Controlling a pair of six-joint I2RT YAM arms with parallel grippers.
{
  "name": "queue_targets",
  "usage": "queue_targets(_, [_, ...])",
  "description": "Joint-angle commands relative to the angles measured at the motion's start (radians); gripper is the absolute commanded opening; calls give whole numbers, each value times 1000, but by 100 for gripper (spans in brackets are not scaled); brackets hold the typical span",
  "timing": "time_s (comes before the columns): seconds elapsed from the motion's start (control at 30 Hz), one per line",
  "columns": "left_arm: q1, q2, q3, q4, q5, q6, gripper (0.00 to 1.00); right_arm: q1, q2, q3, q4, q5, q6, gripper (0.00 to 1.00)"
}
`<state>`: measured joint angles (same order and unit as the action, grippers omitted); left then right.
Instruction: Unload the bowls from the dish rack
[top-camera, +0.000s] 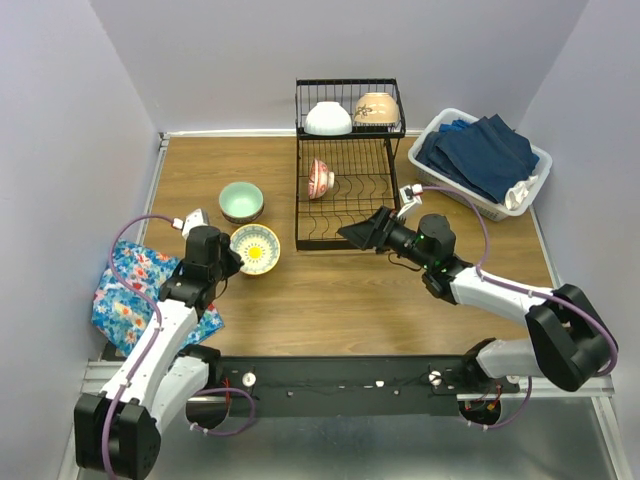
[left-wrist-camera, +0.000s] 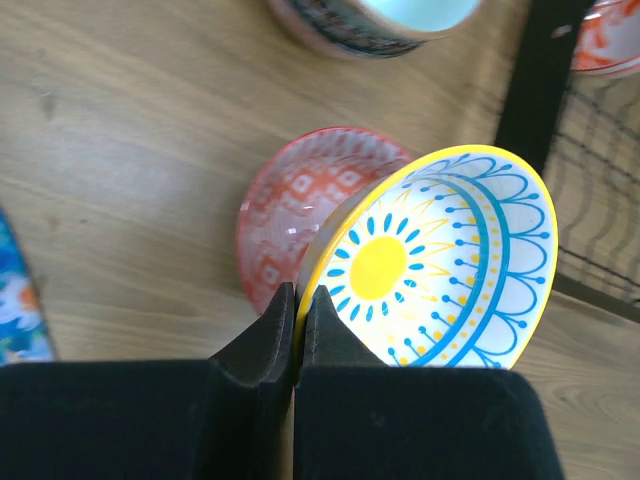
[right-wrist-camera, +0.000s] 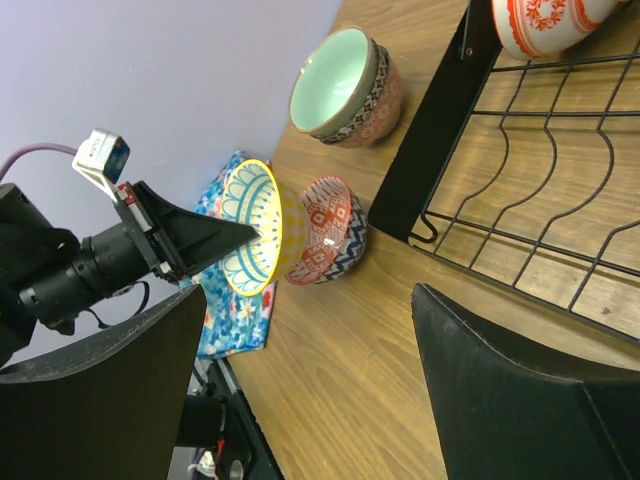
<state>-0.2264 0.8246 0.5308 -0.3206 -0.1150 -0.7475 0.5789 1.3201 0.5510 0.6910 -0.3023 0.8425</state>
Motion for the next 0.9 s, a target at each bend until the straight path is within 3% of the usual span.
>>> queue_targets(0.0, [45, 63, 5, -23, -35, 59, 0, -2, -25, 7, -42, 29, -42, 91])
queue_targets(0.27, [67, 177, 38, 29, 6, 74, 0, -2, -58, -16, -76, 40, -57, 91])
queue_targets(0.37, [68, 208, 43, 44, 20, 68, 5, -2, -62, -22, -79, 35, -59, 91])
queue_targets(0.67, [68, 225, 38, 81, 58, 60, 27, -2, -56, -5, -107, 42, -89, 91])
queue_targets(0.87, [68, 197, 43, 75, 58, 56, 51, -2, -29, 6, -96, 34, -82, 91])
